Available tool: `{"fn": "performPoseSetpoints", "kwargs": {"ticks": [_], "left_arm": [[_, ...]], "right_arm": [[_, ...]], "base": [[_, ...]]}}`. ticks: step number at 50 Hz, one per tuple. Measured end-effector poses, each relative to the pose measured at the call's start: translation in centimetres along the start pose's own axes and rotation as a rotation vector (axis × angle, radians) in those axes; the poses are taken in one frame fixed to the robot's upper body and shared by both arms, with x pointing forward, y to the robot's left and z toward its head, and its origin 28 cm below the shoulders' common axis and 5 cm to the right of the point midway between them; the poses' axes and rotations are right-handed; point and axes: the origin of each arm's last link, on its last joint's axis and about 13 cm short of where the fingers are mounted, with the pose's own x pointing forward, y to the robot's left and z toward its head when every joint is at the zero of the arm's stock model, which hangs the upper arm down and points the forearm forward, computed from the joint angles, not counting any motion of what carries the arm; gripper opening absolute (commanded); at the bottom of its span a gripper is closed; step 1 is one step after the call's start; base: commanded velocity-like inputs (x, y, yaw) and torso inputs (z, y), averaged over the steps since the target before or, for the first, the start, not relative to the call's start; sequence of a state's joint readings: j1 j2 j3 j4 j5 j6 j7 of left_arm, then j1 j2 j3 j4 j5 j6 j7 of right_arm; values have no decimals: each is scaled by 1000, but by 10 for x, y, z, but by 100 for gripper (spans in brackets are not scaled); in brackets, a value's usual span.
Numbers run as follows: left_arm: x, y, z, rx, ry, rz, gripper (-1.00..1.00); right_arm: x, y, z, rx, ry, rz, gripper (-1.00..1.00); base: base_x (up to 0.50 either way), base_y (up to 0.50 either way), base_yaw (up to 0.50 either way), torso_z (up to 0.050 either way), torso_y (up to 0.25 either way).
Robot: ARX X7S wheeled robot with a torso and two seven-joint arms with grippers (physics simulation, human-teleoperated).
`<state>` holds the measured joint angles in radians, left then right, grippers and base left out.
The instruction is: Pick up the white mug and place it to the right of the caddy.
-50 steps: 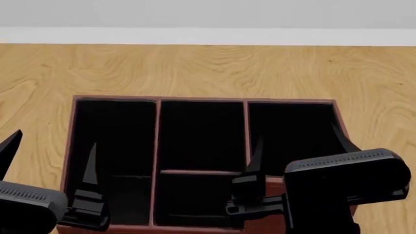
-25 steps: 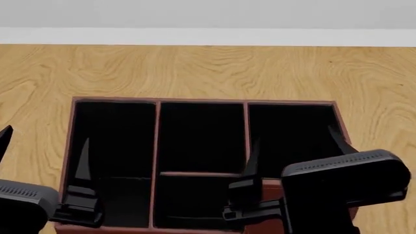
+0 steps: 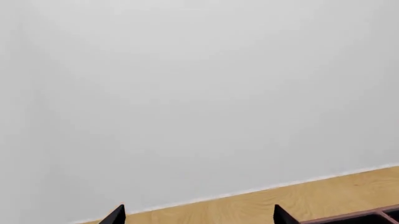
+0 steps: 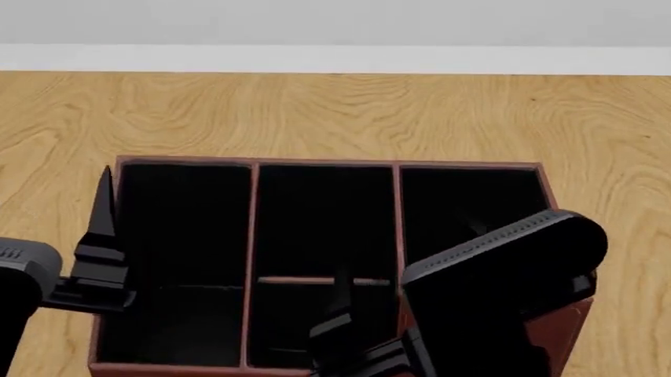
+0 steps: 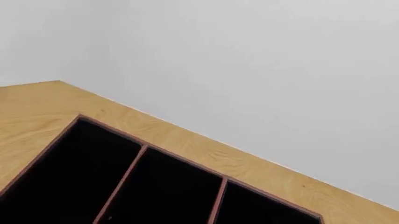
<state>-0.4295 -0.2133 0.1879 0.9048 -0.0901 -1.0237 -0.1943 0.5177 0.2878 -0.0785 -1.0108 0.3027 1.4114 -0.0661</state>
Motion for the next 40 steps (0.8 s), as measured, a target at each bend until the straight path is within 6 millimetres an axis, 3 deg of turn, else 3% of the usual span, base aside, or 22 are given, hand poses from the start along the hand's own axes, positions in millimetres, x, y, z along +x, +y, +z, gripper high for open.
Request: {"fn": "performPoseSetpoints", "kwargs": {"ticks": [26,40], "left_arm": [[11,8,15,9,-24,30,100],[16,8,19,9,-36,32,100]], "right_arm": [[-9,8,43,-70,195,298,100],[-10,6,54,-62,301,380,100]], "base": [[0,0,0,0,0],[0,0,0,0,0]]}}
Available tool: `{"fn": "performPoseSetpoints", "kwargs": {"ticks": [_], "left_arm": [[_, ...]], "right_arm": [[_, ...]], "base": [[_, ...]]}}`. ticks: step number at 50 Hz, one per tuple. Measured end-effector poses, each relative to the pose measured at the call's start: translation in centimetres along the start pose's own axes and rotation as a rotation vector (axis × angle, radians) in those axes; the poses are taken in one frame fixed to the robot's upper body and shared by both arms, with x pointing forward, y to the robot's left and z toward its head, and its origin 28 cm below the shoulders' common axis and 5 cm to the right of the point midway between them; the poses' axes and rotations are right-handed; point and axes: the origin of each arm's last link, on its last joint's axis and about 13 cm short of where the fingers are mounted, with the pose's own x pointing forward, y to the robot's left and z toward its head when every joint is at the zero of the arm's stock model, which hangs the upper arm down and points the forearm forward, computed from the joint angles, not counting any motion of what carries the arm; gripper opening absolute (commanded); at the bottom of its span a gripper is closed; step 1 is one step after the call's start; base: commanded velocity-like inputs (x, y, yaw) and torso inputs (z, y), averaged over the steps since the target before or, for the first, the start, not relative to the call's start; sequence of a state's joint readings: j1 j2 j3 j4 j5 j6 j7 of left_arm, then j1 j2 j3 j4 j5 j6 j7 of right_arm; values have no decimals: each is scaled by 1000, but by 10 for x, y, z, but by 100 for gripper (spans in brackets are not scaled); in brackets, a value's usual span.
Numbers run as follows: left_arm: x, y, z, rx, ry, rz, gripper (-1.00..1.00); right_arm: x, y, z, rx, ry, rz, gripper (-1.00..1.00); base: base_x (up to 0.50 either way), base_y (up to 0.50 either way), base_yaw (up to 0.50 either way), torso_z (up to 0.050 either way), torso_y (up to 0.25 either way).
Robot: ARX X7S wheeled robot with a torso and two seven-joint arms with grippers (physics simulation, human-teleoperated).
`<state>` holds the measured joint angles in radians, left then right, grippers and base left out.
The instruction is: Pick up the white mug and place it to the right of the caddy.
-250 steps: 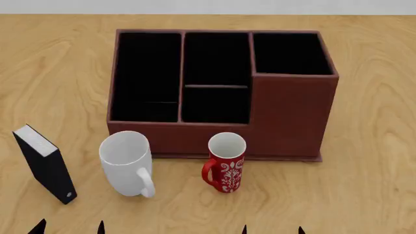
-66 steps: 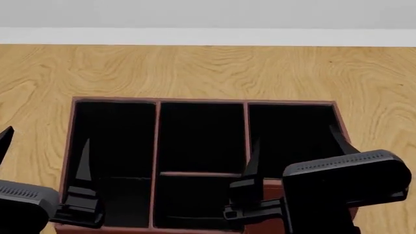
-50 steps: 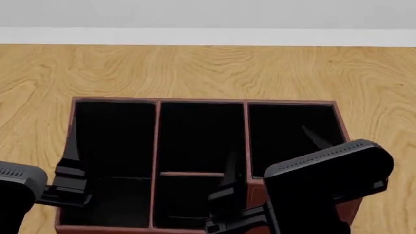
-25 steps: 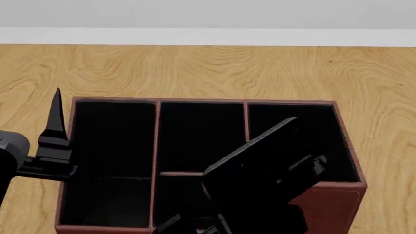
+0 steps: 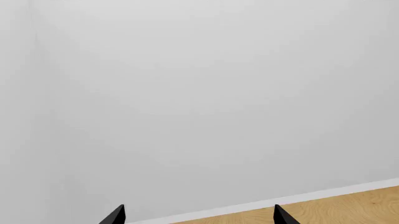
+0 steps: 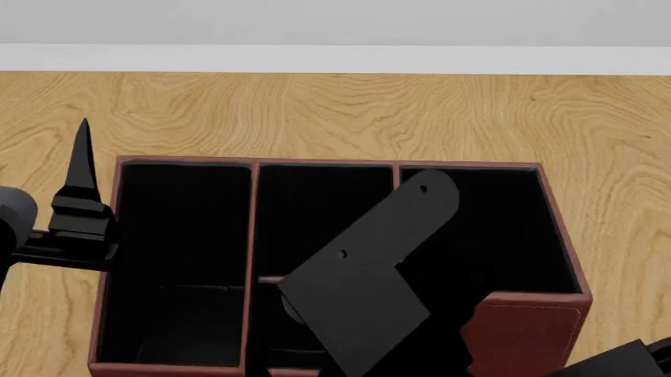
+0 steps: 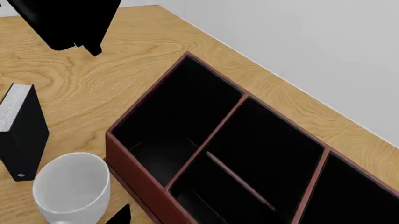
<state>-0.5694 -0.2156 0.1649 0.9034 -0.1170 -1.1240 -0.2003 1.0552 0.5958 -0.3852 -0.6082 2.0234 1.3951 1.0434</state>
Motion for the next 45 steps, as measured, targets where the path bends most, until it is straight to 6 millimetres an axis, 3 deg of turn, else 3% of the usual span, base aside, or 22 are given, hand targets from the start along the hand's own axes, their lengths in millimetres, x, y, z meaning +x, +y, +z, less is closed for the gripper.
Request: {"fn": "performPoseSetpoints", "kwargs": {"ticks": [22,45], "left_arm": [[5,-1,1,-2,-11,-3,100],[5,0,-1,-16,-12,-5,100]], "right_arm": [[5,7,0,24,90,115,100],[28,26,-7,-11,147,207,100]], "base": [[0,0,0,0,0],[0,0,0,0,0]]}}
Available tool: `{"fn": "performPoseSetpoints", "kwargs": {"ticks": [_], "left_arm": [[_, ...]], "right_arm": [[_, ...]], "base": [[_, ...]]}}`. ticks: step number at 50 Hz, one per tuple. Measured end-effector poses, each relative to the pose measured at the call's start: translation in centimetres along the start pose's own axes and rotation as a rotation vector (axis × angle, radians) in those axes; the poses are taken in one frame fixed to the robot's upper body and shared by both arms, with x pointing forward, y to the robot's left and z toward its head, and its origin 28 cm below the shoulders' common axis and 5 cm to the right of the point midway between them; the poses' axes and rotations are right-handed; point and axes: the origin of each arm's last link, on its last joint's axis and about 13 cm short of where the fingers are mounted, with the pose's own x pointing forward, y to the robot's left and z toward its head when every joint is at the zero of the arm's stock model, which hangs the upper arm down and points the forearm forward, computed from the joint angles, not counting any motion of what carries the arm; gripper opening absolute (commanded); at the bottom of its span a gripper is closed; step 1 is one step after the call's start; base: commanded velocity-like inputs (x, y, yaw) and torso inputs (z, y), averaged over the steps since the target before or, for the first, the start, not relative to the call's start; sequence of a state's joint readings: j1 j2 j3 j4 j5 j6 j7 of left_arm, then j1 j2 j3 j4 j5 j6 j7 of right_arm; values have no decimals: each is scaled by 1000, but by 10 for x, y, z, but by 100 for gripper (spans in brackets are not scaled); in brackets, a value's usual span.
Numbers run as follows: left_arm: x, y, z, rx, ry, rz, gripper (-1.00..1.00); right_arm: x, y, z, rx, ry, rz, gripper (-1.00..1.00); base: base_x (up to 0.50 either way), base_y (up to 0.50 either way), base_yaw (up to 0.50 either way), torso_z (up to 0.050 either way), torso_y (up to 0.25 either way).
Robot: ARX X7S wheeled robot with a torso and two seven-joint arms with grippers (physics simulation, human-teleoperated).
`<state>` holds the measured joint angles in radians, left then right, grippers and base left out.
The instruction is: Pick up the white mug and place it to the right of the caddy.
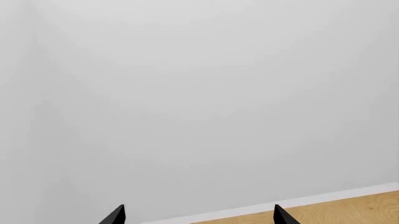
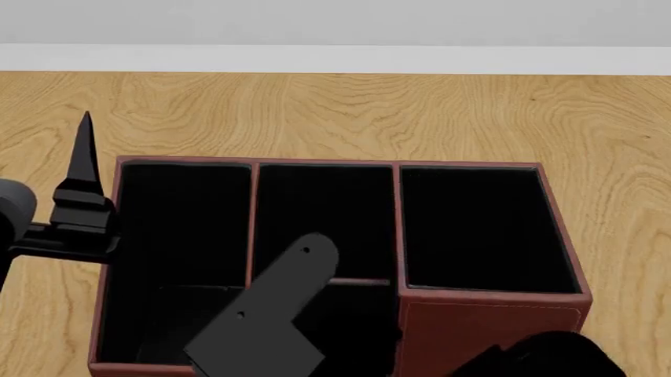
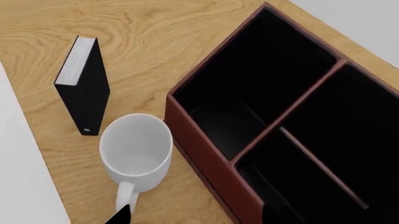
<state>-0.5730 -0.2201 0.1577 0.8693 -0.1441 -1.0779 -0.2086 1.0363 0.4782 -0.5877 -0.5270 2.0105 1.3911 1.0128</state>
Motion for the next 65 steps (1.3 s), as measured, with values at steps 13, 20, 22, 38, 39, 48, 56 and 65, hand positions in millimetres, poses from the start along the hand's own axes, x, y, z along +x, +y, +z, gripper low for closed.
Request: {"fn": "performPoseSetpoints", "kwargs": {"ticks": [13,20,22,38,39,48,56,65], "left_arm": [[-1,1,0,-7,-1,-1,100],[-2,1,0,-10,-3,-3,100],[-2,1,0,-11,-3,-3,100],[-2,1,1,-14,-6,-6,100],[-2,1,1,-14,-6,-6,100],[-2,1,1,-16,-7,-11,100],[-2,0,0,-18,-7,-15,100],[-1,0,-1,-22,-6,-20,100]], "right_arm": [[16,3,1,-11,24,24,100],[25,6,1,-17,37,42,100],[28,8,1,-18,42,49,100],[44,20,-5,-49,86,85,100],[45,21,-5,-51,88,87,100],[54,27,-9,-63,105,110,100],[64,30,-13,-67,123,127,100],[76,31,-15,-71,141,140,100]], "base": [[0,0,0,0,0],[0,0,0,0,0],[0,0,0,0,0],[0,0,0,0,0],[0,0,0,0,0],[0,0,0,0,0],[0,0,0,0,0],[0,0,0,0,0]]}}
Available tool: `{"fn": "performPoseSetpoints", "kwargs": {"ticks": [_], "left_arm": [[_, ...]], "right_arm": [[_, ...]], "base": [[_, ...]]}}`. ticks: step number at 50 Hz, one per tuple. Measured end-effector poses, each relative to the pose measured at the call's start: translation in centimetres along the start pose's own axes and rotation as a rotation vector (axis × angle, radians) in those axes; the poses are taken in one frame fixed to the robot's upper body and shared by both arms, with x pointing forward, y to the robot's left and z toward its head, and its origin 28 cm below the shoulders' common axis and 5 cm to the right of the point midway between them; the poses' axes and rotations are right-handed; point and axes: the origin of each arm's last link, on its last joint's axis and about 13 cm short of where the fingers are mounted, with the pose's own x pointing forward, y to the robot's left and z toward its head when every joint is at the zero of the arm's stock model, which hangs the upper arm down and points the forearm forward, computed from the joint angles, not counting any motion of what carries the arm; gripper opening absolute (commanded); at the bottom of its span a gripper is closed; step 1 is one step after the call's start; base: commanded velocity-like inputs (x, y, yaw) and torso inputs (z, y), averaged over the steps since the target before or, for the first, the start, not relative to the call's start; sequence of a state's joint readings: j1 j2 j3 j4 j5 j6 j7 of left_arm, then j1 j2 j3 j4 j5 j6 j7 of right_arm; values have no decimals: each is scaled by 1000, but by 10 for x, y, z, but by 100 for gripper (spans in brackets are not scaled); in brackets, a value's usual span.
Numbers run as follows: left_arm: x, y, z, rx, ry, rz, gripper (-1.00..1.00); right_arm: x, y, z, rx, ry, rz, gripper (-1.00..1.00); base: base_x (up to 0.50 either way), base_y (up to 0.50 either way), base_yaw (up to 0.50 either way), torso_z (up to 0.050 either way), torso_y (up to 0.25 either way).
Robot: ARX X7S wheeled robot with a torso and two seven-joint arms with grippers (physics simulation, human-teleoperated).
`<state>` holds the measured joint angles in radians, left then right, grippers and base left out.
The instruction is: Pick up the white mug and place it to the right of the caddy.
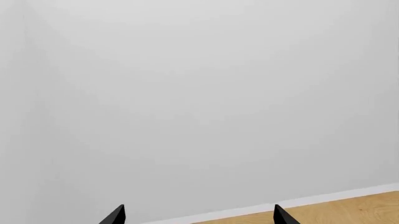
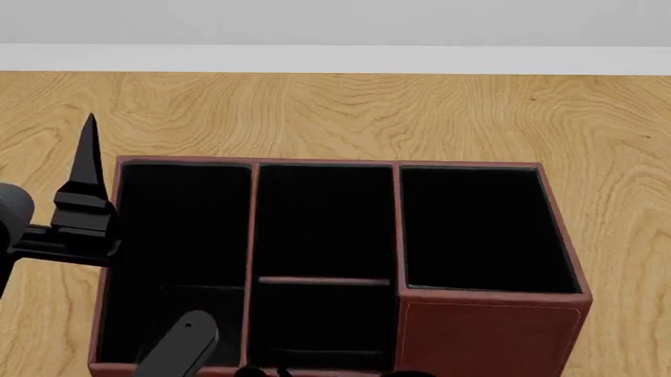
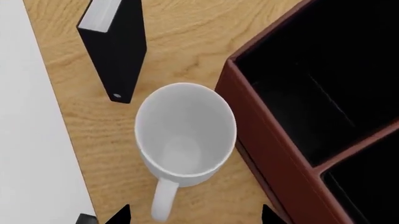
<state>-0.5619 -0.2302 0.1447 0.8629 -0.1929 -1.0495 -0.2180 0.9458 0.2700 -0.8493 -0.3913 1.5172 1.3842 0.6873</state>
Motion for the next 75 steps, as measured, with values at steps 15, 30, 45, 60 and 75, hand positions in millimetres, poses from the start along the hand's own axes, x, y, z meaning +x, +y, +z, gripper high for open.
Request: {"fn": "performPoseSetpoints", "kwargs": {"ticks": [15,30,45,60,75], "left_arm": [[1,-1,-2,-6,2,-7,100],[2,-1,-4,-9,4,-12,100],[2,-1,-5,-10,4,-17,100],[2,0,-4,-11,2,-18,100],[2,-1,-4,-11,0,-20,100]], "right_arm": [[18,-1,-3,1,31,30,100],[35,0,-9,19,77,87,100],[52,0,-17,44,124,137,100],[63,0,-25,64,154,166,100],[72,0,-32,78,181,182,-100]], "base": [[0,0,0,0,0],[0,0,0,0,0],[0,0,0,0,0],[0,0,0,0,0],[0,0,0,0,0]]}}
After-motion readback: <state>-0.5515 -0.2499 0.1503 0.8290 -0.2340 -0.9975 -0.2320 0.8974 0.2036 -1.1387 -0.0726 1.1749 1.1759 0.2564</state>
